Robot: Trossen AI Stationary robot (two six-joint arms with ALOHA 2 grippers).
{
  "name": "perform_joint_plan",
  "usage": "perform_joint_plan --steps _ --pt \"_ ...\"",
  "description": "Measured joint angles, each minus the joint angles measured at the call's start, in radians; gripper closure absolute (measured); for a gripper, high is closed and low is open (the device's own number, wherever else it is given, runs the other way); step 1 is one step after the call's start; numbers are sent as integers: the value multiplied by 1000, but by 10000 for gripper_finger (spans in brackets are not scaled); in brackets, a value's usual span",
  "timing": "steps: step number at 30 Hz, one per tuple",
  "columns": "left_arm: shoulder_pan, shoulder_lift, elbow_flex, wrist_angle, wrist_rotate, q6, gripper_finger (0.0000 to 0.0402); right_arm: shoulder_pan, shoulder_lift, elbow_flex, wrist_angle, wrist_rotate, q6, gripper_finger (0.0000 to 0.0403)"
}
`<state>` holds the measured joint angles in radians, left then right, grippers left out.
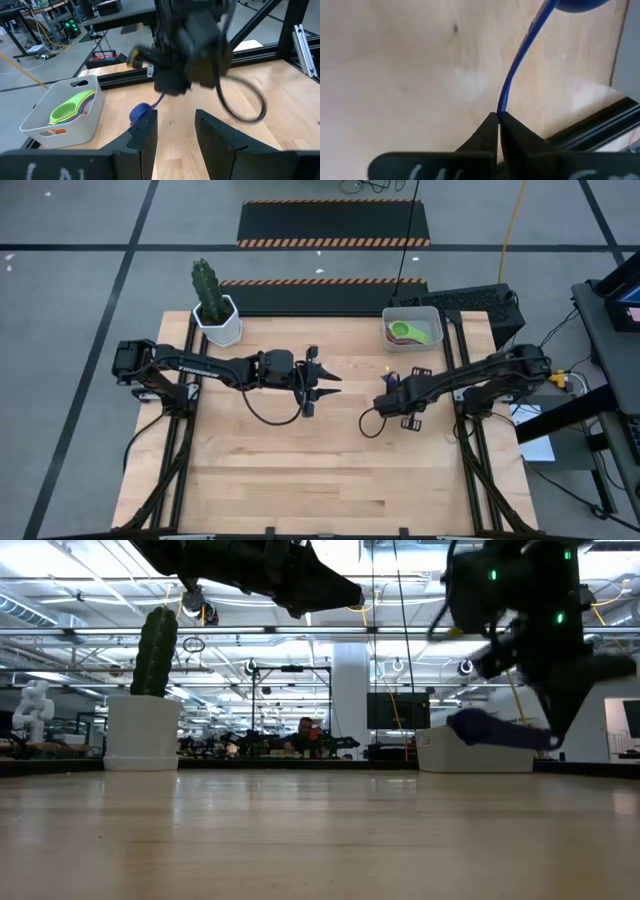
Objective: Nest measuring cups in basket
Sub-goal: Stack the dark blue measuring cup on top of the green measuring cup into the gray bin
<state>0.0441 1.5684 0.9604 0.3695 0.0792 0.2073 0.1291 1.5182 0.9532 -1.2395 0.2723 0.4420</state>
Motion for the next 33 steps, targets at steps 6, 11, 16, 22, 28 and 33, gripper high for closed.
perform_joint_plan --steps 6,11,16,22,28,33 --pt "0 0 0 -1 0 0 266 -50 -89 121 -156 -38 -107 403" --pt "0 0 0 -2 0 5 266 -155 -149 200 -252 -39 -247 403" --pt "2 0 0 -8 0 20 266 -315 -189 231 -300 -90 -434 403" --pt "4 0 0 -17 0 24 266 -545 -195 235 -279 -121 -679 403" --pt "8 0 0 -13 0 19 266 -782 -175 235 -201 -203 -902 403" --pt "8 0 0 3 0 4 266 -929 -130 239 -138 -315 -1026 403"
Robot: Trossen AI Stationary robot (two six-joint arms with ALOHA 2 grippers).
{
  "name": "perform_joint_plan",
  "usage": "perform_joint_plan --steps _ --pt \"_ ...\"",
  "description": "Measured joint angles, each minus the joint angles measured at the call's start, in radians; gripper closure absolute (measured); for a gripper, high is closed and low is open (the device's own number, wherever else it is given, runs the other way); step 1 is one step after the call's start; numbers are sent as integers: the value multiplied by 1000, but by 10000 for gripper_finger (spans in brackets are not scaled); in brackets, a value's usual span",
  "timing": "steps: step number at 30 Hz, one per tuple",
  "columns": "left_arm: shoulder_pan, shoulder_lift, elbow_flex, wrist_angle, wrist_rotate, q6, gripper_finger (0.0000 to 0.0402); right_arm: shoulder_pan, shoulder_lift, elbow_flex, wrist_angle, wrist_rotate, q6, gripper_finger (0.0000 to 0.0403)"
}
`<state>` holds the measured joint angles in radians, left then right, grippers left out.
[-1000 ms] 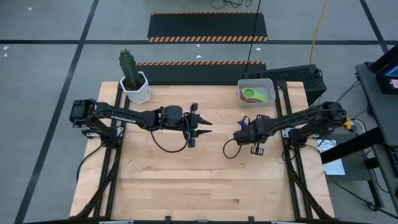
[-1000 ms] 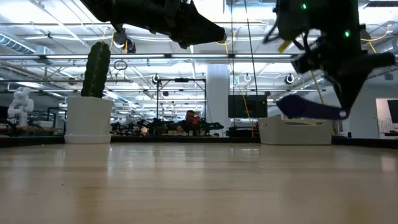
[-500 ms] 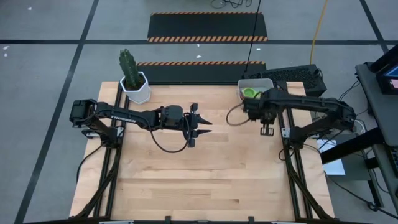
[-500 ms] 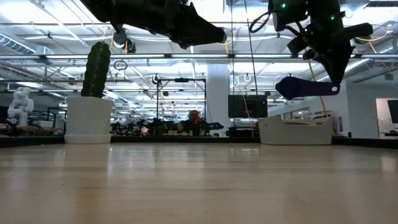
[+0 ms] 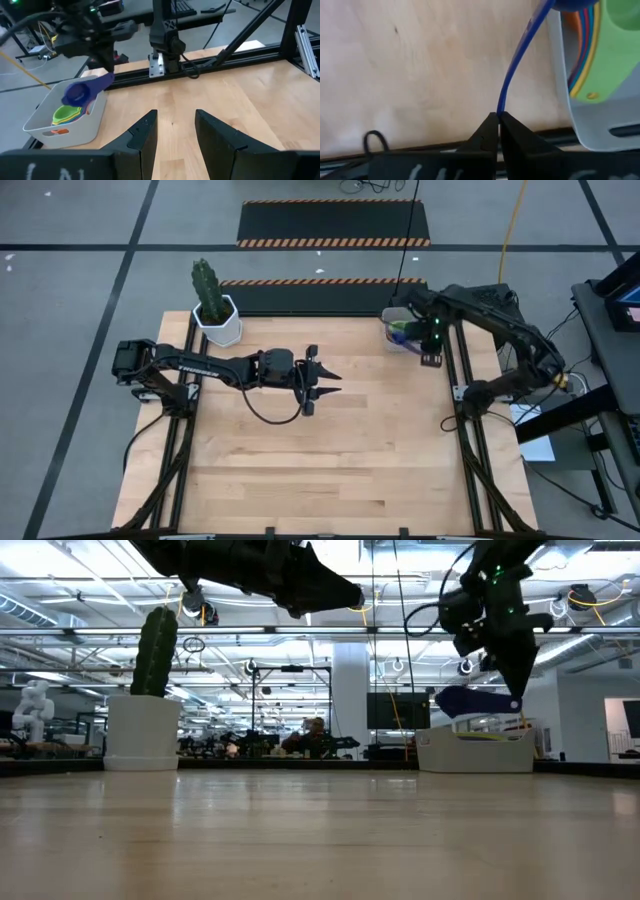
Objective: Nest measuring cups in basket
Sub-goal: Stack the dark blue measuring cup on top of the green measuring cup into the gray bin
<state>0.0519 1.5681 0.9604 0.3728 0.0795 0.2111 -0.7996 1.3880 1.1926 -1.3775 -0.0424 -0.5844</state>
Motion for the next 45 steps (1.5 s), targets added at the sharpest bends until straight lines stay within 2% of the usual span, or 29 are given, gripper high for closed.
perform_joint_plan --steps 4,12,30,40,45 --pt "0 0 0 0 0 -3 266 -69 72 56 -30 -69 -39 403" --pt "0 0 0 0 0 -6 266 -152 184 208 -151 -63 -119 403" --pt "0 0 0 -1 1 -6 266 -245 276 211 -167 -64 -213 402" --pt "0 0 0 -1 2 -6 266 -266 275 211 -100 -59 -211 373" --pt "0 0 0 -2 2 -6 266 -266 275 211 -17 69 -119 354"
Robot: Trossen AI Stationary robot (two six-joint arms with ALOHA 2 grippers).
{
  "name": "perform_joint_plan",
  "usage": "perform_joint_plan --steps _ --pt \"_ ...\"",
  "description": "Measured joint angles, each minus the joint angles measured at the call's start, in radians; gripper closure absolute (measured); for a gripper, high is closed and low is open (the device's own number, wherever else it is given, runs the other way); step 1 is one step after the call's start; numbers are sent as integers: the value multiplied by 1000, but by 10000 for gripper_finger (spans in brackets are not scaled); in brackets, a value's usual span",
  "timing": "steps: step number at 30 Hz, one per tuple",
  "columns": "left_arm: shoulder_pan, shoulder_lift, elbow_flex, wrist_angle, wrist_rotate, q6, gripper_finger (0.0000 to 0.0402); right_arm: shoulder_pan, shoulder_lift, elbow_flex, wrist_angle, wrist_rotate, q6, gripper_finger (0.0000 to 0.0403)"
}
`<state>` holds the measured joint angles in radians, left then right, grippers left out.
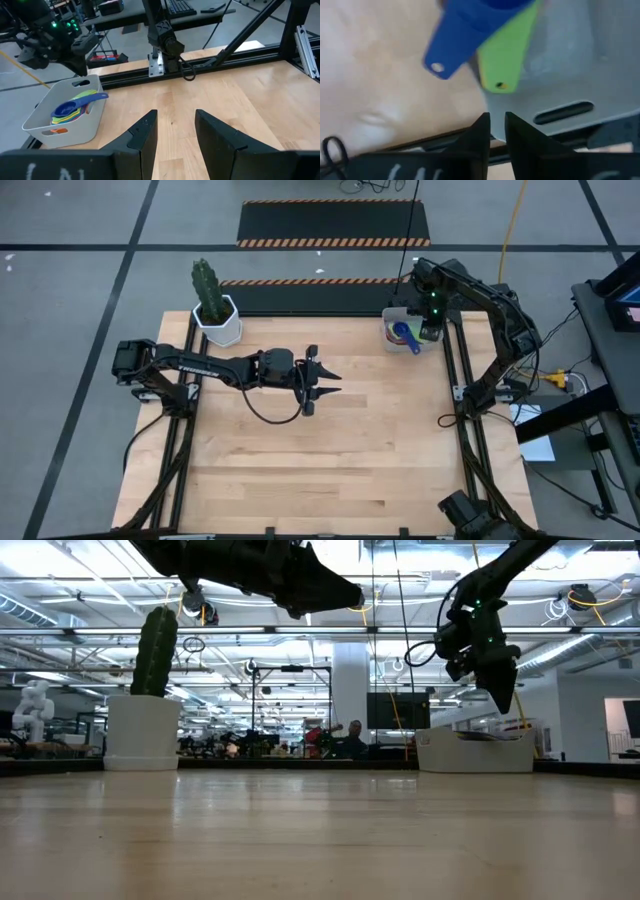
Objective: Nest measuring cups in basket
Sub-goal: Stack the dark blue measuring cup on top of the green measuring cup into the gray bin
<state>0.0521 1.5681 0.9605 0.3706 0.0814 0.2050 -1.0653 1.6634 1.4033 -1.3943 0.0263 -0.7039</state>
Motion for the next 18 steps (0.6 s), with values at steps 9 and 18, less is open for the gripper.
perform_joint_plan --steps 9,18 --pt "0 0 0 -3 0 0 266 40 -23 -2 40 24 210 331" --pt "0 0 0 -3 0 0 266 274 -191 -129 91 75 545 312"
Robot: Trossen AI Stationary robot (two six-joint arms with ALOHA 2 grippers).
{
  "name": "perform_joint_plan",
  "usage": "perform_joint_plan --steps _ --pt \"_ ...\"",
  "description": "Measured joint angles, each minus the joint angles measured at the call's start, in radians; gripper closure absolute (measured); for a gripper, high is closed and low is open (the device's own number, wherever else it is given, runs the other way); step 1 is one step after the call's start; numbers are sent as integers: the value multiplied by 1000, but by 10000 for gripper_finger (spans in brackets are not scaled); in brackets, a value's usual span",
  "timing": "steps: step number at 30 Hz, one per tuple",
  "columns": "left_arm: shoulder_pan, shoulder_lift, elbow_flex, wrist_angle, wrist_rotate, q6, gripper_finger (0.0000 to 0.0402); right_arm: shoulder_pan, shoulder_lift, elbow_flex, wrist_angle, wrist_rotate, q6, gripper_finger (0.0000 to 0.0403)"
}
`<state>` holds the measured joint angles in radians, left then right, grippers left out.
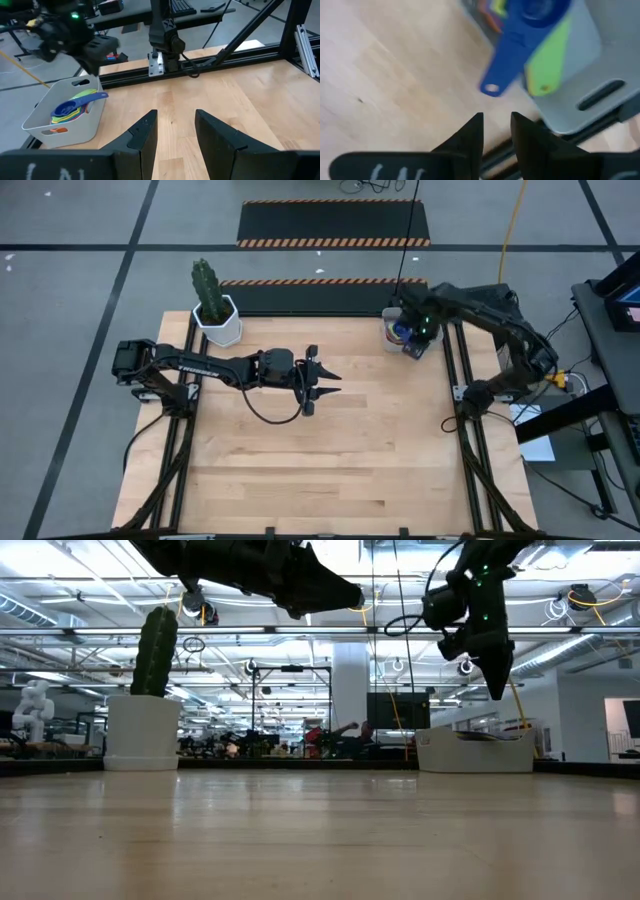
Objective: Nest measuring cups in basket
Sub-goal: Stack the dark blue measuring cup on top of the green measuring cup into the gray bin
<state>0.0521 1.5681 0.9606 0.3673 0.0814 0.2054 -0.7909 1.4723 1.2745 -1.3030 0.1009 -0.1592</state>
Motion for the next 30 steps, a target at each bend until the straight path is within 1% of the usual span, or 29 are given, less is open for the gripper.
perform_joint_plan --steps 4,10,11,13,14,16,22,28,30 --pt "0 0 0 0 0 0 266 89 -58 -133 129 0 72 320" --pt "0 0 0 0 0 -4 266 176 -74 -329 368 7 79 339" --pt "0 0 0 0 0 -4 266 185 -74 -353 403 28 79 344" --pt "0 0 0 0 0 -4 266 200 -74 -385 447 104 82 354" --pt "0 0 0 0 0 -4 266 205 -74 -395 456 142 81 359" --pt "0 0 0 0 0 -4 266 206 -74 -402 456 184 81 369" --pt "0 0 0 0 0 -4 266 164 -74 -417 447 259 77 398" --pt "0 0 0 -24 0 3 266 142 -74 -417 458 264 75 400" --pt "0 0 0 -26 -1 9 266 142 -74 -417 460 281 74 400"
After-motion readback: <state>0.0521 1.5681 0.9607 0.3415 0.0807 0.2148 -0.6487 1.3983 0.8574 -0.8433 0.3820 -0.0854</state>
